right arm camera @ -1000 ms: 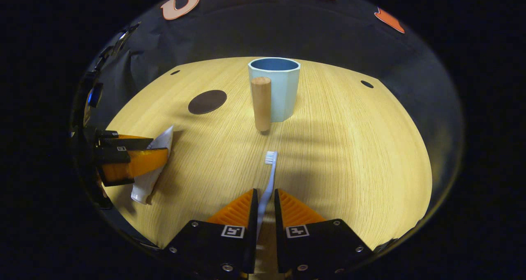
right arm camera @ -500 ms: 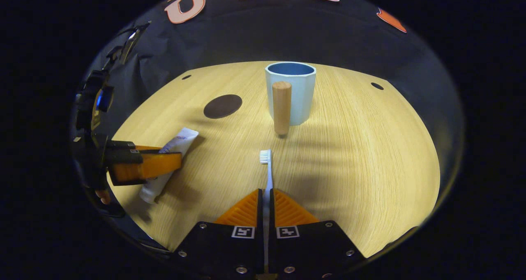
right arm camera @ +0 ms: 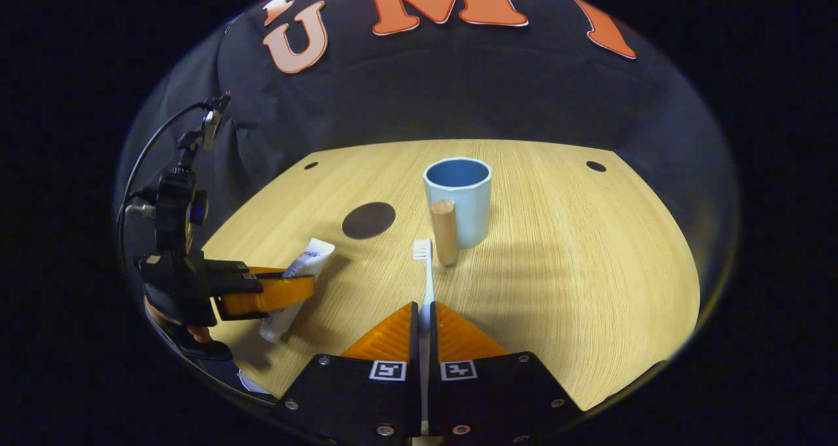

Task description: Put the toothbrush and toothpaste on the desktop into the cup, then pick up the cup and place it on the coaster on the desktop.

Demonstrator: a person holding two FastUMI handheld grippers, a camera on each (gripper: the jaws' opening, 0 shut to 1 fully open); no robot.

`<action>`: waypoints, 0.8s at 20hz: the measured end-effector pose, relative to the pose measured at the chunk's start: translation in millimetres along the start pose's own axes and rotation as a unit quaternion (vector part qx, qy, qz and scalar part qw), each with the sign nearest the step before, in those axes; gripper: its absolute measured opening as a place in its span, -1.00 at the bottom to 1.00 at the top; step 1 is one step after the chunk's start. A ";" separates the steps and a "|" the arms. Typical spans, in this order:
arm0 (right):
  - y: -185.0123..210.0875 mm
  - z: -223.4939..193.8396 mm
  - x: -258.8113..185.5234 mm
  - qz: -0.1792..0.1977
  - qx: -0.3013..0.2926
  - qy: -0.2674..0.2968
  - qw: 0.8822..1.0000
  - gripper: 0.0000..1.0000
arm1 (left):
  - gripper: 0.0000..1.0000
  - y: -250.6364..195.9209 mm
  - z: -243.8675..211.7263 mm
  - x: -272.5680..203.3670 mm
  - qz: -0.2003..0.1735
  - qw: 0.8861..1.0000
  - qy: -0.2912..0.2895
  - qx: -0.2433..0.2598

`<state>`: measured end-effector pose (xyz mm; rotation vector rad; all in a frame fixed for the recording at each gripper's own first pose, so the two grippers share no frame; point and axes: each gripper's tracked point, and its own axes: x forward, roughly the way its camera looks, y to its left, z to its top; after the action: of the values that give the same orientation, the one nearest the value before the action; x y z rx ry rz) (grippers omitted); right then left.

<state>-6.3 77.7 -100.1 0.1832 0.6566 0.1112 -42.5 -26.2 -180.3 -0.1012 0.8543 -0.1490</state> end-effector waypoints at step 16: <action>7.7 101.6 -4.0 0.070 0.010 -0.164 0.984 -0.91 | -0.62 -1.0 37.8 -32.1 0.002 0.996 -0.087 0.016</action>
<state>52.8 71.0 -17.3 0.2602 0.3147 0.2056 -34.8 -20.6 -131.7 -0.0817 0.6791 -0.1467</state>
